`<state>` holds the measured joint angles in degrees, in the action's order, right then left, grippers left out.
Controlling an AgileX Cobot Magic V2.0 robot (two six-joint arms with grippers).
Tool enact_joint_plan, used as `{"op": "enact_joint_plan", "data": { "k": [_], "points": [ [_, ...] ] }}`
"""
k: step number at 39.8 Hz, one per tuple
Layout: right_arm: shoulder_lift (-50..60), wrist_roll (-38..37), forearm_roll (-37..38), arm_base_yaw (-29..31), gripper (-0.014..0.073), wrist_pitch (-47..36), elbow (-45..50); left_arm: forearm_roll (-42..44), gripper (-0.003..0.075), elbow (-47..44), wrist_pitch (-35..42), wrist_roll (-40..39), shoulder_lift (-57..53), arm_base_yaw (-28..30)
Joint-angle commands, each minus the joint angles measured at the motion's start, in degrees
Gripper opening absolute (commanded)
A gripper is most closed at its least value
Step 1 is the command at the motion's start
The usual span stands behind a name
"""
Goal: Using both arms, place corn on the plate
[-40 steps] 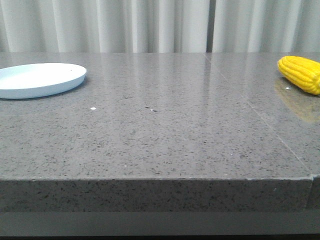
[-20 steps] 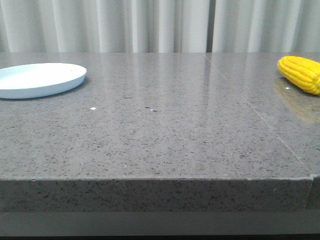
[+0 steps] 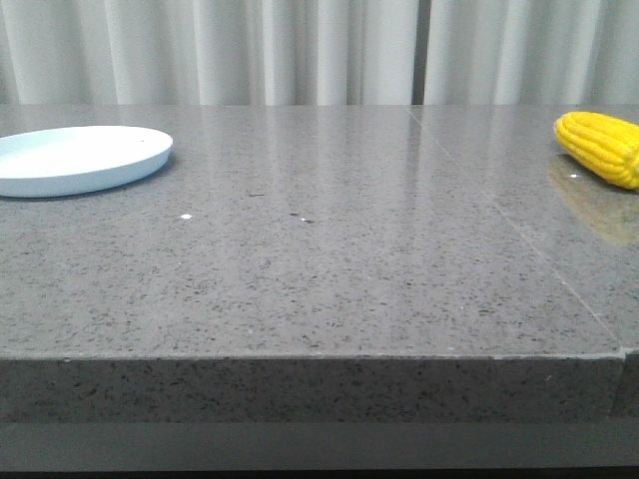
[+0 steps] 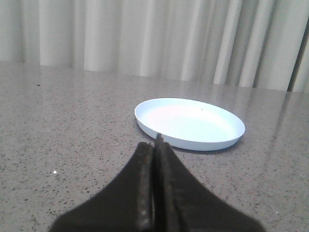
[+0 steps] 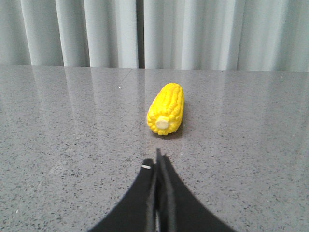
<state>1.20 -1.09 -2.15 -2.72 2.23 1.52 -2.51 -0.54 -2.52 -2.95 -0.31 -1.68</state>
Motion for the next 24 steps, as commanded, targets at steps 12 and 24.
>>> {"op": "enact_joint_plan", "data": {
  "k": [12, 24],
  "points": [
    [0.37, 0.16, 0.67, 0.36, -0.0059, -9.08, -1.26, -0.16, -0.0020, -1.31, 8.21, 0.01, -0.66, -0.31],
    [0.16, 0.02, -1.63, 0.36, -0.0059, 0.47, -10.20, 0.68, -0.0020, 4.41, 14.44, 0.01, -0.66, -0.31]
  ]
}}
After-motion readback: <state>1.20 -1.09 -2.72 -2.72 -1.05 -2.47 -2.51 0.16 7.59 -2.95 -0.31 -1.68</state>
